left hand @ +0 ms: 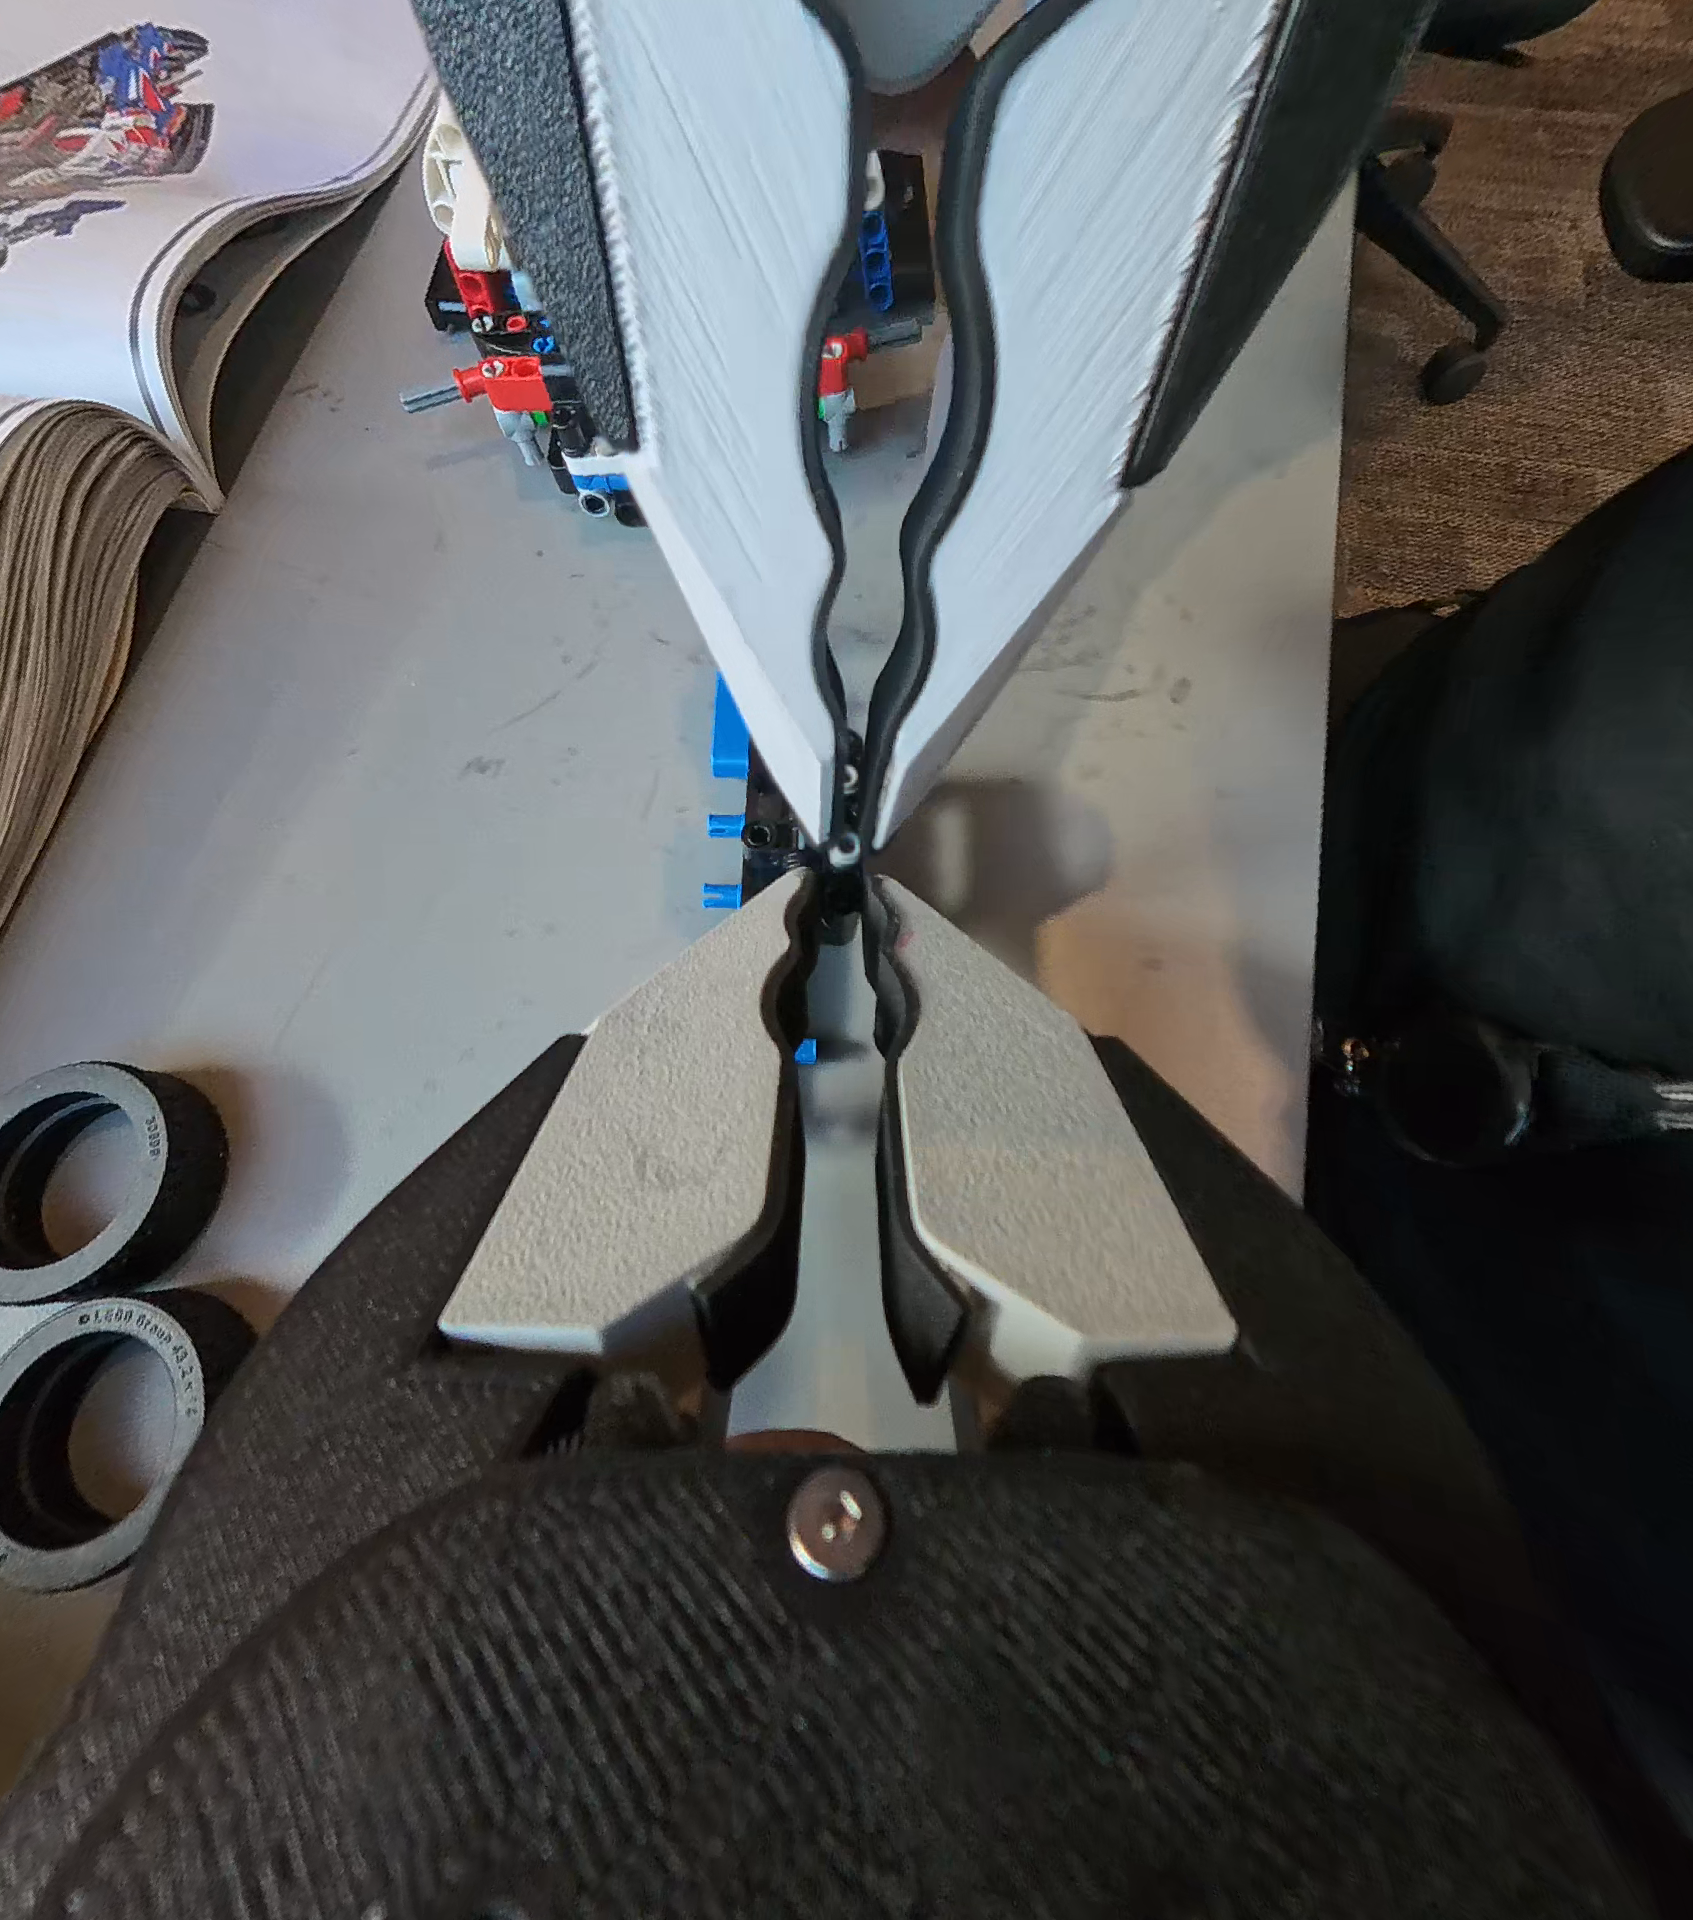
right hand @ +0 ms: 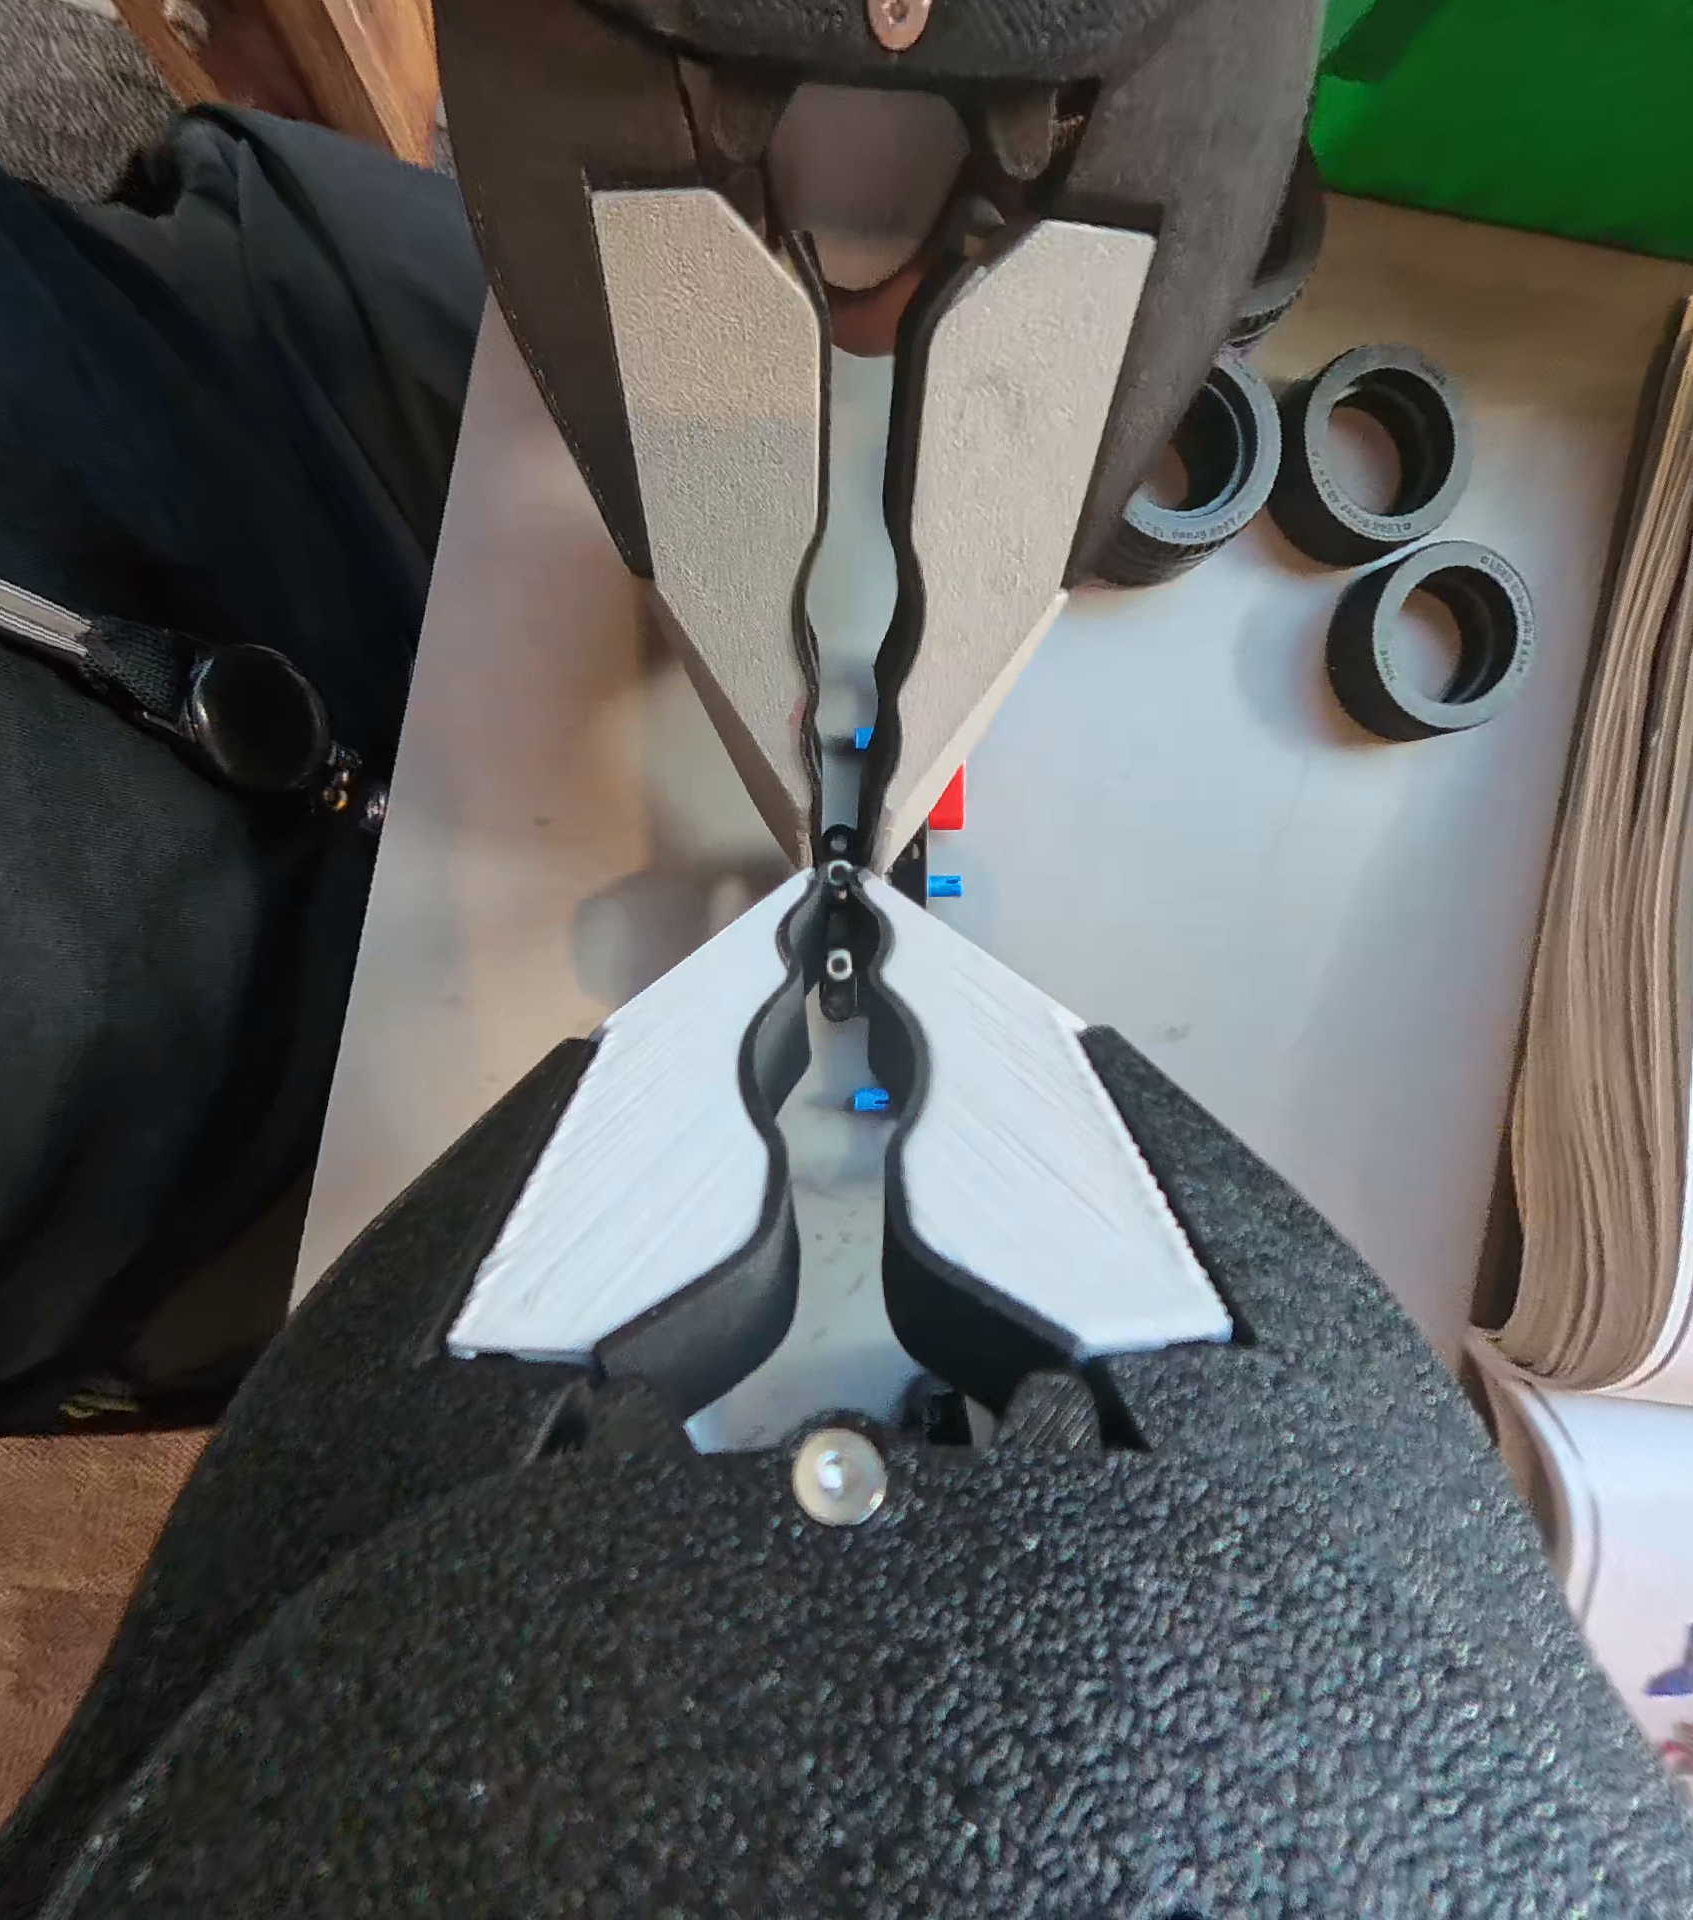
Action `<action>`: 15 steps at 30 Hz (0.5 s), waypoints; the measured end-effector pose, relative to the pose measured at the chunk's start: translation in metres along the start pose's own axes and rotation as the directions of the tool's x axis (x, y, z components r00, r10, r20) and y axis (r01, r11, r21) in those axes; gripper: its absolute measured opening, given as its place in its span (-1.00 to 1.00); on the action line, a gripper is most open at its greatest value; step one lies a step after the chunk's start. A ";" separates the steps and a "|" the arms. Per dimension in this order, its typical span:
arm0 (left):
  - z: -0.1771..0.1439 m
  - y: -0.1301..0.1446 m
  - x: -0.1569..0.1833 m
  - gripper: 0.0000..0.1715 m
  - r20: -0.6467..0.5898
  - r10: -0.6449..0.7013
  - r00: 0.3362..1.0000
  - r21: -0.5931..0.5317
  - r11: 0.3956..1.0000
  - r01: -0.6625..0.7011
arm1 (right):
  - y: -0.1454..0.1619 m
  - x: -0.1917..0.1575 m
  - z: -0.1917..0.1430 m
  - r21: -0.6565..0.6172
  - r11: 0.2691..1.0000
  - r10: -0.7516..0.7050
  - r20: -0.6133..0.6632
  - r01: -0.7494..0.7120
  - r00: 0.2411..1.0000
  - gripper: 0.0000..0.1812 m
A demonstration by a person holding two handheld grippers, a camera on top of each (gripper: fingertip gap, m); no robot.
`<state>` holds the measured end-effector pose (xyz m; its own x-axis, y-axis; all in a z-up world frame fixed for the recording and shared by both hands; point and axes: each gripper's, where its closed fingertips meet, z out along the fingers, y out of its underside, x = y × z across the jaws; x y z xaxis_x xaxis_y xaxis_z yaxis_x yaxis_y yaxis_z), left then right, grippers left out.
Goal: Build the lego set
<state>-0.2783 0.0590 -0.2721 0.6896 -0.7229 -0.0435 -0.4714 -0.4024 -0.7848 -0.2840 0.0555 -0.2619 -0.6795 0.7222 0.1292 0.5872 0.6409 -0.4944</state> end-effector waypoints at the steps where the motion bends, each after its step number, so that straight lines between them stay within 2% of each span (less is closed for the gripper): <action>1: 0.000 0.000 0.000 -0.94 -0.002 -0.005 1.000 0.001 1.000 0.005 | 0.000 0.000 -0.001 0.018 1.000 0.022 0.005 -0.022 1.000 -0.98; 6: 0.000 0.000 -0.001 -0.94 -0.011 -0.017 1.000 0.002 1.000 0.017 | 0.002 0.001 -0.002 0.061 0.997 0.052 0.000 -0.052 0.999 -0.98; 15: 0.000 0.000 -0.002 -0.94 -0.001 -0.020 1.000 0.001 1.000 0.020 | 0.002 0.002 -0.001 -0.036 0.997 -0.073 -0.015 0.073 0.997 -0.99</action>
<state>-0.2796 0.0604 -0.2722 0.6983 -0.7152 -0.0276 -0.4571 -0.4160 -0.7861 -0.2835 0.0587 -0.2616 -0.7138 0.6773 0.1783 0.5519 0.7007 -0.4521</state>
